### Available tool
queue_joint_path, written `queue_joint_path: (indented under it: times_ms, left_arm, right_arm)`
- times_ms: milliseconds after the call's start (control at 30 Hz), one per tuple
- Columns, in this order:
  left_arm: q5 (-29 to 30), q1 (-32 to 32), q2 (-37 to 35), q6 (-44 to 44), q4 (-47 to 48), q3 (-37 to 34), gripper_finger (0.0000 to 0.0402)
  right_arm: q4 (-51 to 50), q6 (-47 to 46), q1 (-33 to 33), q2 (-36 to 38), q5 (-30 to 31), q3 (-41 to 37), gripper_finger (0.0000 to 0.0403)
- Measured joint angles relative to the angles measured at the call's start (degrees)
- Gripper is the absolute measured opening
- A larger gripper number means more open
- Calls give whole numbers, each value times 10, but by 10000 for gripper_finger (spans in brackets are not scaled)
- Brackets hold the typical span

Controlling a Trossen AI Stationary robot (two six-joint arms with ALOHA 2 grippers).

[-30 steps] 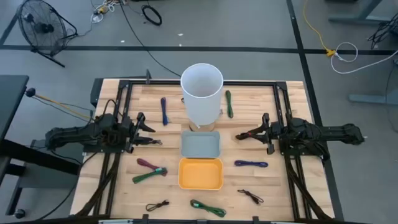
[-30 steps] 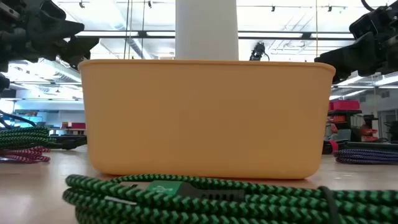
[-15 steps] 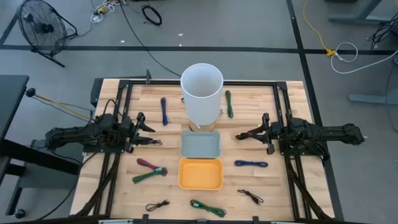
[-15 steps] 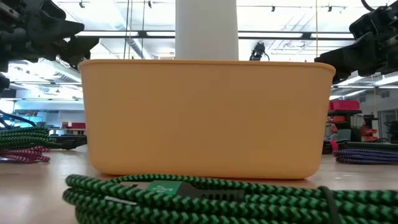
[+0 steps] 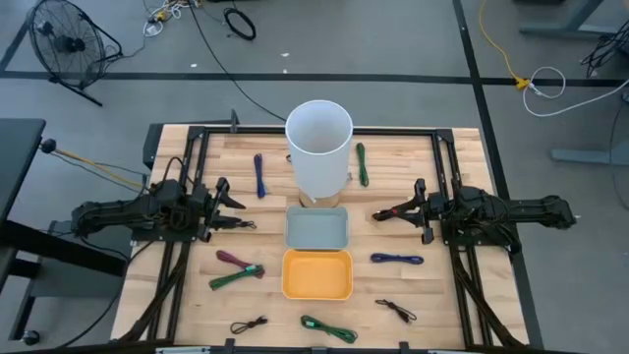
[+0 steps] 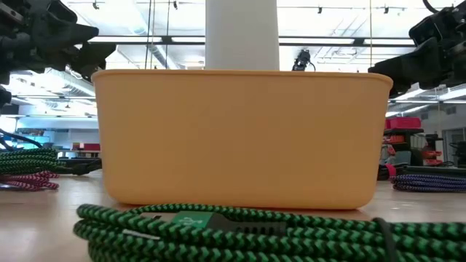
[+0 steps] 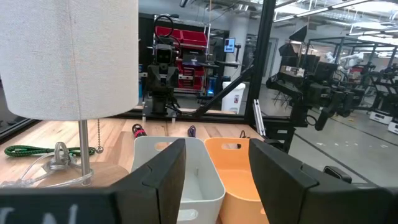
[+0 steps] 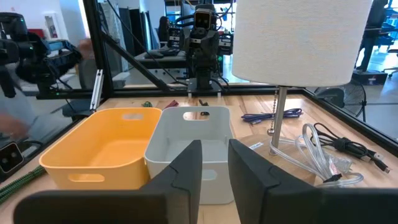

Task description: Pick & Place USB Port

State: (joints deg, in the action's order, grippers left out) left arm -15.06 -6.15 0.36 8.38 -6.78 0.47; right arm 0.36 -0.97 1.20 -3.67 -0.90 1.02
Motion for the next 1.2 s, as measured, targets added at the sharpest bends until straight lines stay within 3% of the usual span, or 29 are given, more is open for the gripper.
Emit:
queue_joint_path:
  times_ms: [933,1200]
  left_arm:
    - [0,0,0,0,0,0,181]
    - [0,0,0,0,-1,0,181]
  right_arm:
    - [0,0,0,0,0,0,80]
    - [23,45,0,0,86,0,80]
